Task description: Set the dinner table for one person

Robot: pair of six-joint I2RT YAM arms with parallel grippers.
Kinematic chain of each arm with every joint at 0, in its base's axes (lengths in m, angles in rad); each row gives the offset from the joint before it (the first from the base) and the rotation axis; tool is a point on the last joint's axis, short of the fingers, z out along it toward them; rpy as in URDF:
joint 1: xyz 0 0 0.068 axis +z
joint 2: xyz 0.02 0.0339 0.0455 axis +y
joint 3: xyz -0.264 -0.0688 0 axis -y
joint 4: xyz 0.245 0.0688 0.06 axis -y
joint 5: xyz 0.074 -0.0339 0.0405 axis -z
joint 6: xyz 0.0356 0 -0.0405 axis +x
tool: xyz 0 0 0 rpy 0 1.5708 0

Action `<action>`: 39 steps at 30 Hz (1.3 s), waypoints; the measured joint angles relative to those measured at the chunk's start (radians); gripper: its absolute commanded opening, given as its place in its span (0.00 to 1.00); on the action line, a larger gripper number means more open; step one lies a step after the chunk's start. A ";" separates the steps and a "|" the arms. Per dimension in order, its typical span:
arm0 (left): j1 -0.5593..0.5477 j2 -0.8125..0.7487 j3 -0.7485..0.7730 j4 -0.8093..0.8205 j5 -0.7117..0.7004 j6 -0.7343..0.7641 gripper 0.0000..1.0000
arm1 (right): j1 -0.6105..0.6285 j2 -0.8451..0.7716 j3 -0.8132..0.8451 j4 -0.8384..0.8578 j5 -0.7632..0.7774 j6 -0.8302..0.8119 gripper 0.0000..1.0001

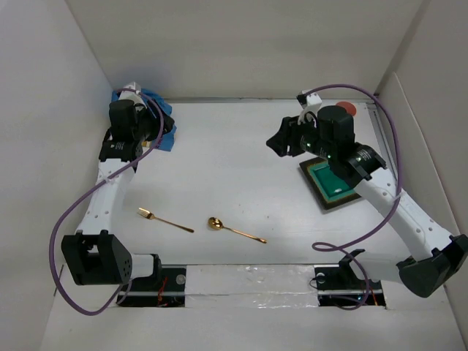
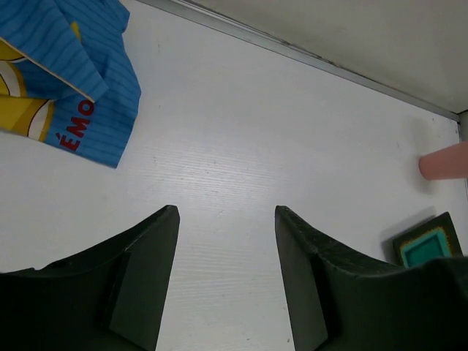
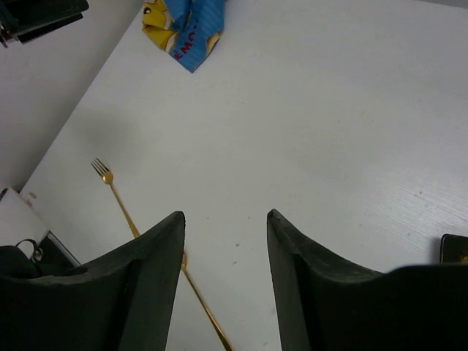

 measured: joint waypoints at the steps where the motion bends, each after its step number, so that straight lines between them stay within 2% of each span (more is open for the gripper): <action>1: 0.000 0.000 0.000 -0.001 -0.002 0.000 0.52 | 0.000 0.000 -0.008 0.002 -0.010 0.003 0.47; 2: 0.000 0.000 0.000 -0.003 -0.007 0.000 0.52 | 0.000 0.000 -0.015 0.002 -0.019 0.003 0.39; 3: 0.000 0.000 0.000 -0.006 -0.013 0.001 0.50 | 0.000 0.000 -0.021 0.003 -0.028 0.005 0.18; 4: 0.000 0.000 0.000 -0.010 -0.019 0.001 0.48 | 0.000 0.000 -0.028 0.006 -0.036 0.003 0.06; 5: 0.000 0.000 0.000 -0.014 -0.028 0.004 0.40 | 0.000 0.000 -0.033 0.007 -0.043 0.009 0.00; 7: 0.000 0.005 0.002 -0.021 -0.046 0.013 0.26 | 0.000 0.000 -0.041 0.006 -0.049 0.013 0.00; 8: 0.000 0.011 0.005 -0.026 -0.056 0.019 0.10 | 0.000 0.000 -0.042 0.005 -0.050 0.013 0.00; 9: -0.001 0.020 0.009 -0.032 -0.069 0.024 0.00 | 0.002 0.000 -0.042 0.006 -0.050 0.013 0.00; 10: -0.006 0.034 0.018 -0.041 -0.089 0.030 0.00 | 0.002 0.000 -0.042 0.006 -0.050 0.013 0.00; 14: -0.055 0.134 0.088 -0.089 -0.222 0.071 0.00 | 0.002 0.000 -0.044 0.006 -0.048 0.014 0.00; 17: -0.091 0.230 0.140 -0.110 -0.299 0.092 0.26 | 0.002 0.000 -0.047 0.006 -0.036 0.014 0.00; 20: -0.099 0.328 0.169 -0.129 -0.361 0.103 0.40 | 0.002 0.000 -0.047 0.007 -0.024 0.013 0.00; 23: -0.098 0.444 0.207 -0.149 -0.409 0.109 0.41 | 0.002 -0.002 -0.064 0.023 -0.030 0.014 0.03; 24: -0.096 0.484 0.224 -0.158 -0.421 0.111 0.41 | 0.002 -0.002 -0.071 0.026 -0.035 0.016 0.15; 25: -0.095 0.525 0.239 -0.162 -0.433 0.113 0.42 | 0.002 -0.002 -0.078 0.029 -0.040 0.019 0.22; 28: -0.093 0.623 0.268 -0.168 -0.463 0.121 0.43 | 0.000 -0.001 -0.084 0.029 -0.051 0.026 0.35; 30: -0.093 0.679 0.293 -0.180 -0.480 0.128 0.43 | -0.002 -0.001 -0.084 0.032 -0.057 0.026 0.38; 39: -0.093 0.863 0.445 -0.190 -0.518 0.147 0.43 | -0.004 -0.001 -0.085 0.036 -0.072 0.026 0.39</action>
